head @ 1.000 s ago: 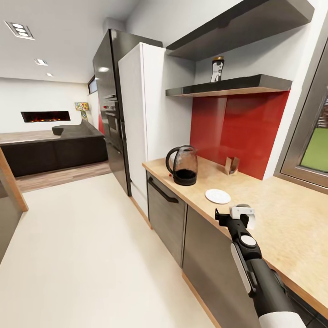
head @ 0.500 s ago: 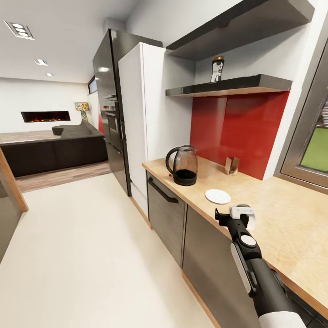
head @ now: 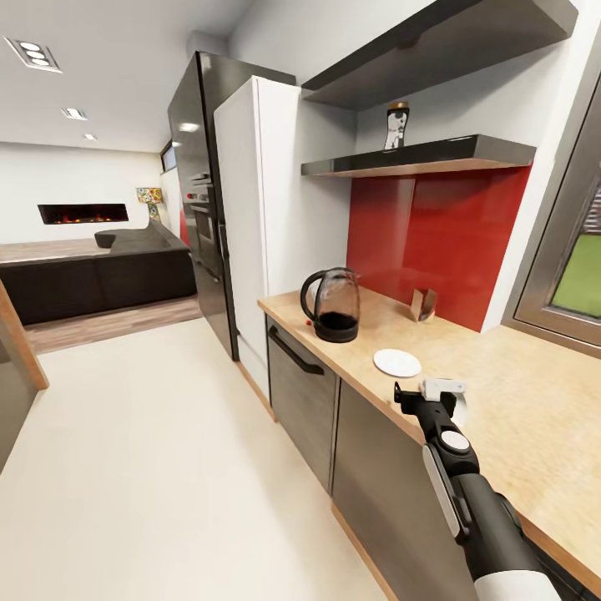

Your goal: Set up a coffee station on the kitchen countertop: keep the coffee maker on the countertop, move the bottle of coffee from the kitchen shelf to the counter next to the coffee maker, place a paper coffee filter on top of the coffee maker, put the saucer next to the coffee maker with the coffee cup on the saucer, and place the electric kettle next to the coffee maker.

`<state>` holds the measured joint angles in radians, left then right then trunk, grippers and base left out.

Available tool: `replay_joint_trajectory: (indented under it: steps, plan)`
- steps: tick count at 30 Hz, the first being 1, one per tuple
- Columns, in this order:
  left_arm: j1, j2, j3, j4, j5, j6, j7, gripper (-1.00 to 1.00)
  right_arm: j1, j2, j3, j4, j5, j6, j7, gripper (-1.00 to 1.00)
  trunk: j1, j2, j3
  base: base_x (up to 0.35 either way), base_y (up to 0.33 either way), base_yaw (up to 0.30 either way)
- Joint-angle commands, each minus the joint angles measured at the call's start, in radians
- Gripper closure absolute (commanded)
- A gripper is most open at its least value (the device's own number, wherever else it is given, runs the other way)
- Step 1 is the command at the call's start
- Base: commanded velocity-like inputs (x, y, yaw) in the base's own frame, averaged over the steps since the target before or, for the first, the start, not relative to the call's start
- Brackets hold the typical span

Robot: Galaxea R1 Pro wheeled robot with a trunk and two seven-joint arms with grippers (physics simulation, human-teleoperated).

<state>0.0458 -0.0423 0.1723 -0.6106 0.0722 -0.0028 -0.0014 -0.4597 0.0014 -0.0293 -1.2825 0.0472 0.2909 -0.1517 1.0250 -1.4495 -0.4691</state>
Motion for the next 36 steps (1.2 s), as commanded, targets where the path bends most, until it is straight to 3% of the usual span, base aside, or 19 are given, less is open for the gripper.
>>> replay_joint_trajectory:
  steps: [1,36]
  plan:
    - [0.000,-0.001,0.001,-0.001,0.008,0.000,0.000,-1.00,0.000,0.000,0.000,-0.001,0.005,0.007,-0.002,-1.00,0.000,-0.001,-0.001,0.006,-0.004,0.000]
    - [0.000,0.001,0.002,-0.001,0.008,0.000,0.000,-1.00,-0.010,0.000,-0.001,-0.001,0.005,0.008,-0.002,-1.00,0.000,-0.001,-0.001,0.010,0.000,0.000]
